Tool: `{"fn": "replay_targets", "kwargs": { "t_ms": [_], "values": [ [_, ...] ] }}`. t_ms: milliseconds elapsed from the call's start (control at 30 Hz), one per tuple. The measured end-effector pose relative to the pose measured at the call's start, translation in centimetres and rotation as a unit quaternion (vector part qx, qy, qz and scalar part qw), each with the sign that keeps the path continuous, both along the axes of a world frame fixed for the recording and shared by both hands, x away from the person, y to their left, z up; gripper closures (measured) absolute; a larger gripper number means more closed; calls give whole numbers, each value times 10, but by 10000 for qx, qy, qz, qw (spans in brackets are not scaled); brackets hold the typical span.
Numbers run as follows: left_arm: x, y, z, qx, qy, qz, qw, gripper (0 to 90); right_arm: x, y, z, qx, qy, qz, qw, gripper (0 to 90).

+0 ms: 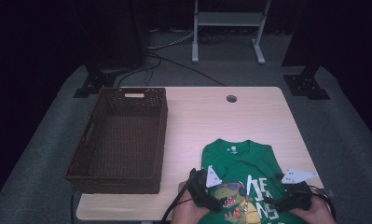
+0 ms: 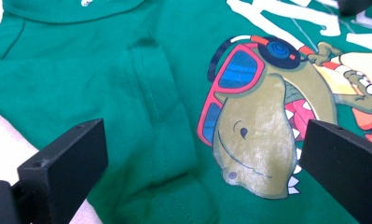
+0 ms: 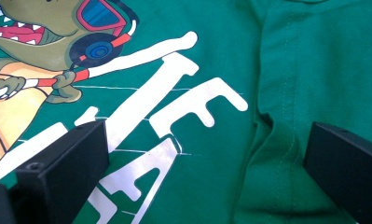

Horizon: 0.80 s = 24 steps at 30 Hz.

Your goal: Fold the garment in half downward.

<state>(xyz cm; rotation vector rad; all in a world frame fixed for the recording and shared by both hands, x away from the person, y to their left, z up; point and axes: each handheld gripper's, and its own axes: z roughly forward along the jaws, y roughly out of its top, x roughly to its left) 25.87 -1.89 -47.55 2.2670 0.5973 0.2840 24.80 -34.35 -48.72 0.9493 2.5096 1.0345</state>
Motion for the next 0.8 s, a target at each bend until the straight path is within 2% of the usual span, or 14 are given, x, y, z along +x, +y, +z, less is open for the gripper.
{"fn": "replay_targets", "kwargs": {
  "t_ms": [300, 400, 800],
  "values": [
    [9, 1, 9, -118, -4, -93, 9999, 0, 0, 0, 0, 0, 0, 0, 10000, 0],
    [14, 1, 13, -81, -20, -129, 9999, 0, 0, 0, 0, 0, 0, 0, 10000, 0],
    [38, 9, 29, -136, -144, -14, 9998, 0, 0, 0, 0, 2, 1, 1, 10000, 0]
  ]
}}
